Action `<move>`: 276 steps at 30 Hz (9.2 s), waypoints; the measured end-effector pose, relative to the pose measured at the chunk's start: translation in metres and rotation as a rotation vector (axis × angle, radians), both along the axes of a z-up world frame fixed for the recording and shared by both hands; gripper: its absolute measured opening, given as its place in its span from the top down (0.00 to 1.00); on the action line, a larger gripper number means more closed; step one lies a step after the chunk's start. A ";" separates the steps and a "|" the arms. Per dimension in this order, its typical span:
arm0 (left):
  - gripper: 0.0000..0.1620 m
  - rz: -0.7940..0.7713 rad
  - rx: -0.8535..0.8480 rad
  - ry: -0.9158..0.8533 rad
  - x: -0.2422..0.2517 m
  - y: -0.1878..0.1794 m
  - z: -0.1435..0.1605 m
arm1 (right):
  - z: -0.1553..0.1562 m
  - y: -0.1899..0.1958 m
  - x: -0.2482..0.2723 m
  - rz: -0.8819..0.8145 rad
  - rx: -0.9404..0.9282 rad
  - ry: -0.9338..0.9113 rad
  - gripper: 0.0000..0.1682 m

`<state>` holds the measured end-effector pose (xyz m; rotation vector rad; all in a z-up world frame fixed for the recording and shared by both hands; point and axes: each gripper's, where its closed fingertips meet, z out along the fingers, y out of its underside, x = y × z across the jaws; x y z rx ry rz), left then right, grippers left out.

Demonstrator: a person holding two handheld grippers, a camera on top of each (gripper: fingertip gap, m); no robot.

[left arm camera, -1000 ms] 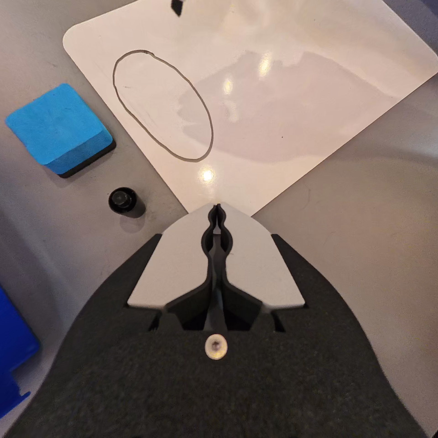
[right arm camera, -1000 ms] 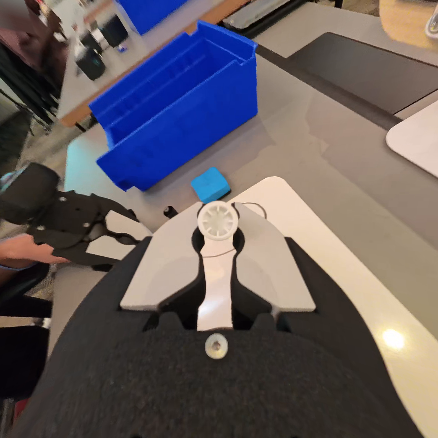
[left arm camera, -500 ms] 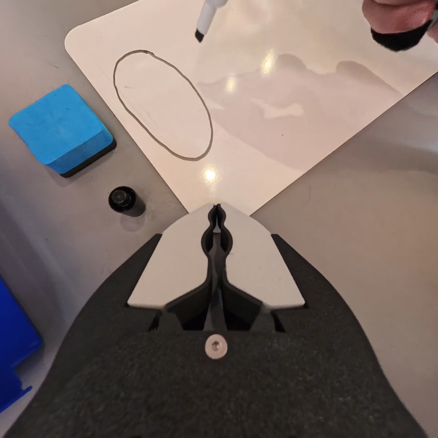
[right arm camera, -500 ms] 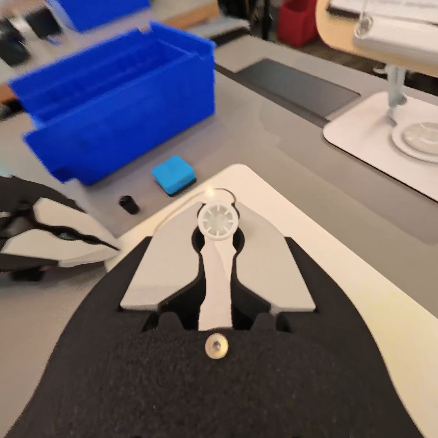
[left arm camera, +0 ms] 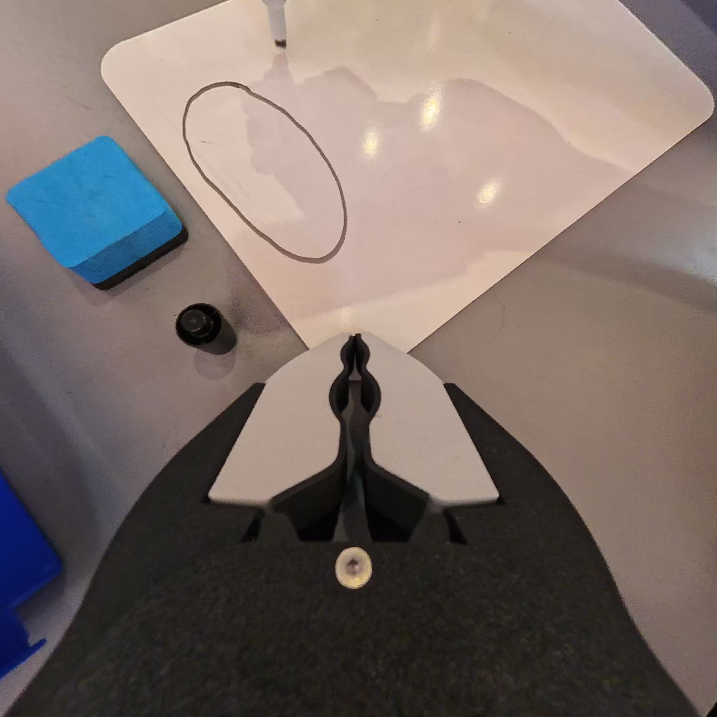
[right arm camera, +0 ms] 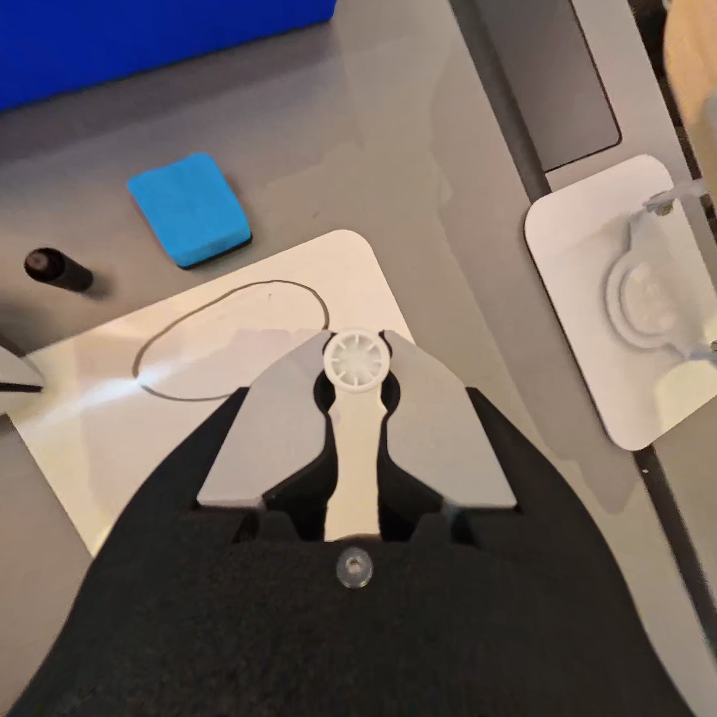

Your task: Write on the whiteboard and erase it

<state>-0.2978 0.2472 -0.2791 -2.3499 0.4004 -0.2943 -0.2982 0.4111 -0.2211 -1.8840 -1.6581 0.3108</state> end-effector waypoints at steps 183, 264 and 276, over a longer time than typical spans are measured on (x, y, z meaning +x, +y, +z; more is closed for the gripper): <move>1.00 -0.020 0.076 0.150 -0.003 -0.001 -0.001 | -0.004 0.003 0.079 0.022 -0.050 -0.177 0.88; 1.00 -0.016 0.070 0.132 -0.004 -0.002 0.000 | 0.016 -0.005 0.113 -0.219 -0.149 -0.092 0.88; 1.00 -0.017 0.067 0.125 -0.004 -0.002 0.000 | -0.003 -0.015 0.106 -0.197 -0.178 -0.153 0.88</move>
